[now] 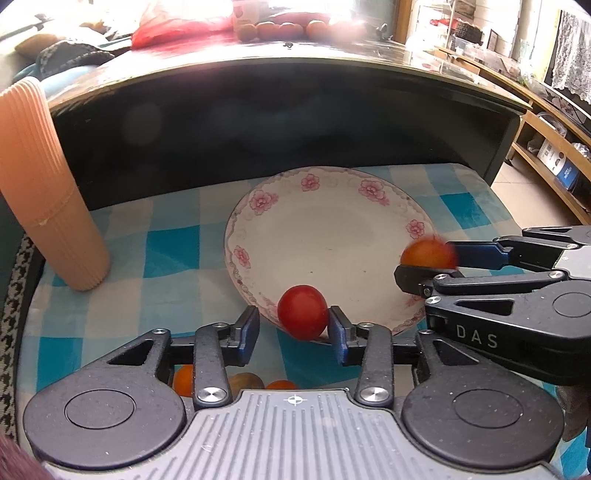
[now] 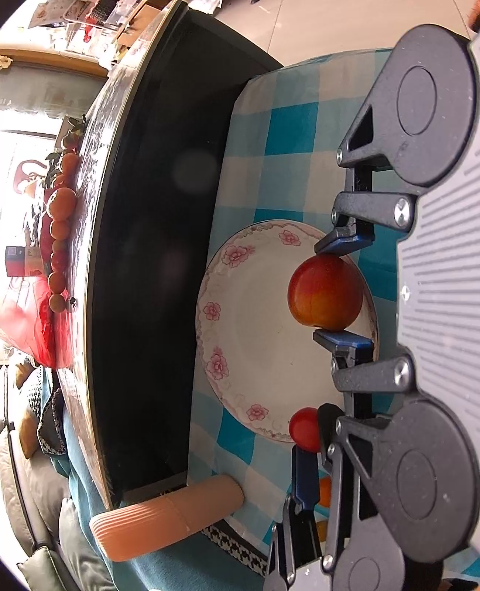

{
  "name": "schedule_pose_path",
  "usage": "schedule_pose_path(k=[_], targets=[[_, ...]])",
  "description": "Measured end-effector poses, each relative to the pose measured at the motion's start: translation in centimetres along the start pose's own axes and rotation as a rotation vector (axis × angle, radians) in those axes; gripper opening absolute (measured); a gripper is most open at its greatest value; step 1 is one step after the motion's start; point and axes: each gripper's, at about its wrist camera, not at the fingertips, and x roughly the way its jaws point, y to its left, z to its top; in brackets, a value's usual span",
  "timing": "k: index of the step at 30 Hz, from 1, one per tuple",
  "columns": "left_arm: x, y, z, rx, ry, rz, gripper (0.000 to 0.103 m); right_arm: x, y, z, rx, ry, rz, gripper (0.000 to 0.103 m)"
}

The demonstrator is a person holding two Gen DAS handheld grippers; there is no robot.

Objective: Organize fruits
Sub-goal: 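Open both tools to drop the tomatoes into the white plate, then withdraw both tools from the plate toward the remaining fruits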

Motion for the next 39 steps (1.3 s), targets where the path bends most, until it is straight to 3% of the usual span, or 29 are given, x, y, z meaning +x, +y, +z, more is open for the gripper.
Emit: schedule_pose_path(k=[17,39], targets=[[-1.2,0.3,0.0,-0.012,-0.022,-0.001,0.06,-0.5,-0.2,0.0,0.001,-0.023,-0.007,0.064],[-5.8,0.1,-2.5,0.001,-0.025,-0.024,0.064,-5.5,0.6,-2.2,0.044,-0.019,-0.021,0.065]])
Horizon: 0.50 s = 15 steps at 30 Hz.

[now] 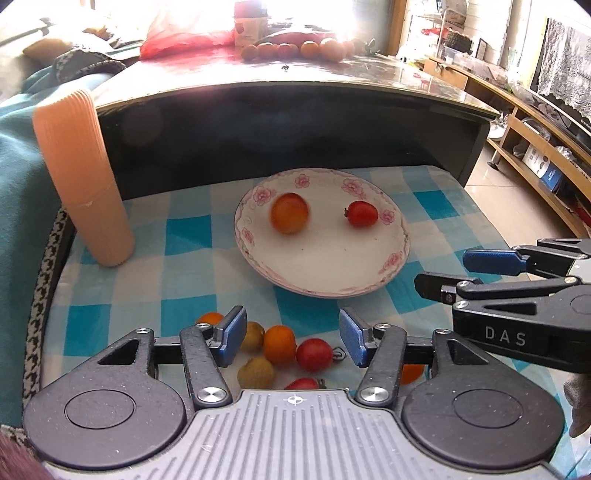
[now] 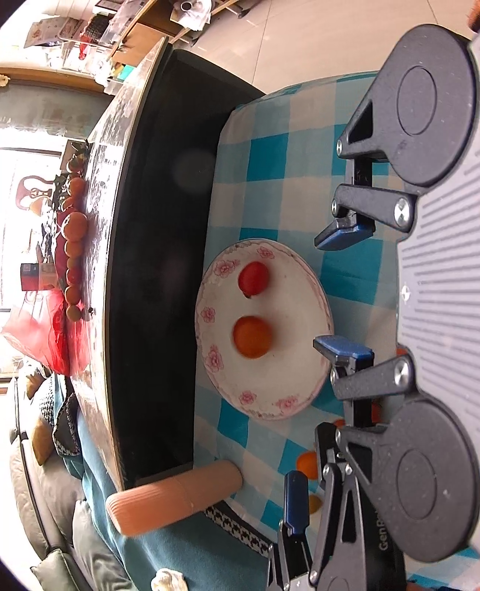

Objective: Organize fruits
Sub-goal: 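Withdraw both tools from the plate toward the remaining fruits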

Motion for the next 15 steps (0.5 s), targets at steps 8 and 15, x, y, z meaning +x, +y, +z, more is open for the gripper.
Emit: schedule_pose_path(k=[8,15], targets=[[-0.9,0.3,-0.9,-0.007,0.007,-0.003,0.065,-1.2,0.6,-1.1,-0.002,0.015,-0.001,0.065],[-1.8,0.8,-1.9,-0.009,0.017,-0.012,0.067,-2.1,1.2,-1.9,-0.014,0.023,0.01,0.065]])
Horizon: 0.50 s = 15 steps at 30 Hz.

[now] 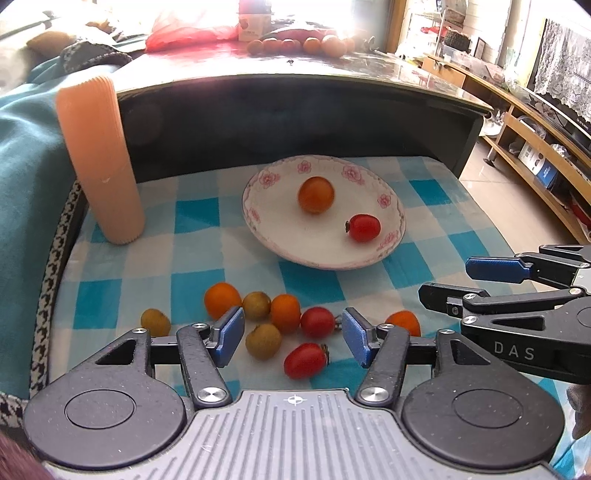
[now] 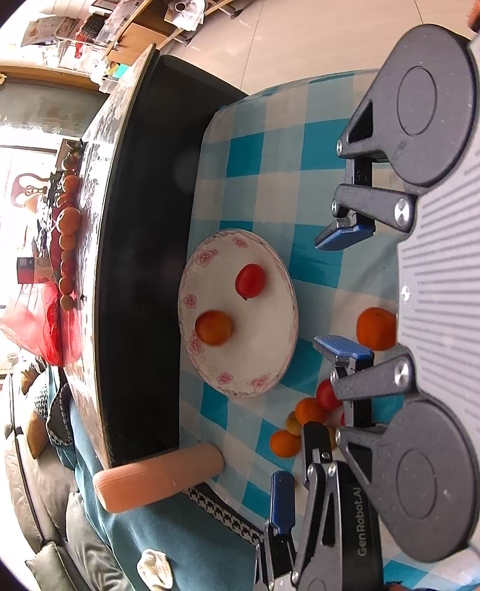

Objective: Organize fruits
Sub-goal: 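Withdraw both tools from the plate toward the remaining fruits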

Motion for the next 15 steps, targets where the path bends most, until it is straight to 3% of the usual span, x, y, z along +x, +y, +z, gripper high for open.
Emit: schedule_pose_path(k=[15], targets=[[-0.8,2.0,-3.3,0.009,0.067,-0.004,0.069,-0.1,0.7,-2.1,-0.04,0.074,0.013,0.068]])
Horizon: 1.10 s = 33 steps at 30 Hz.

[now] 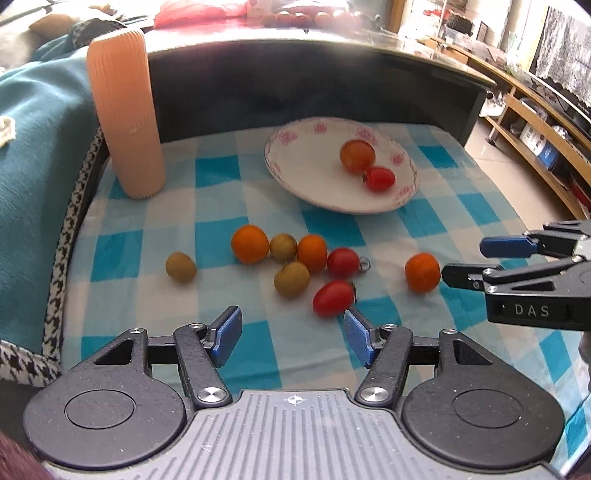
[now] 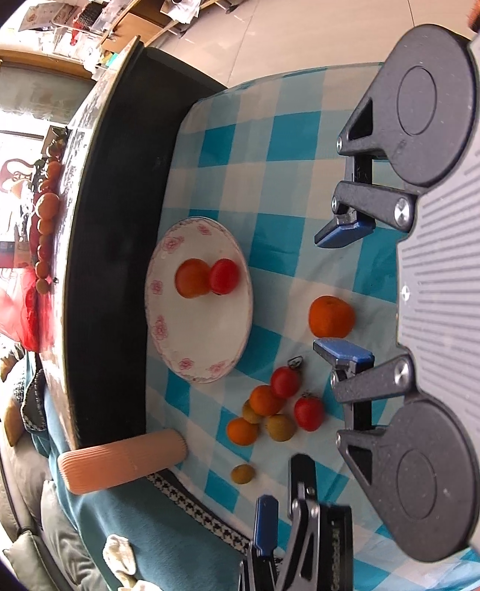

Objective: Organize fruits
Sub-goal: 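Withdraw both tools from the plate toward the remaining fruits, then lower the right tool onto an orange tomato while the left tool approaches a red cherry tomato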

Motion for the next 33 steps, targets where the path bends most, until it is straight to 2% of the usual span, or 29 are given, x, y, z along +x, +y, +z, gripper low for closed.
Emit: schedule_pose_path(k=[6,23,27,33], targets=[[0.6,-0.6,-0.6,0.027,0.026,-0.028,0.069,1.0,0.4,-0.6,-0.039,0.028,0.016,0.068],[3.1,-3.0,-0.9,0.143,0.006,-0.164,0.07,4.4,0.5,-0.3,-0.076,0.076,0.035,0.068],[3.9,-3.4,-0.5,0.156,0.004,-0.16,0.071,4.9,0.2,-0.2,-0.062,0.079,0.05,0.068],[4.4,-3.4,0.2,0.175,-0.018,-0.135,0.074,5.0,0.3,-0.2,-0.075,0.095,0.066,0.06]])
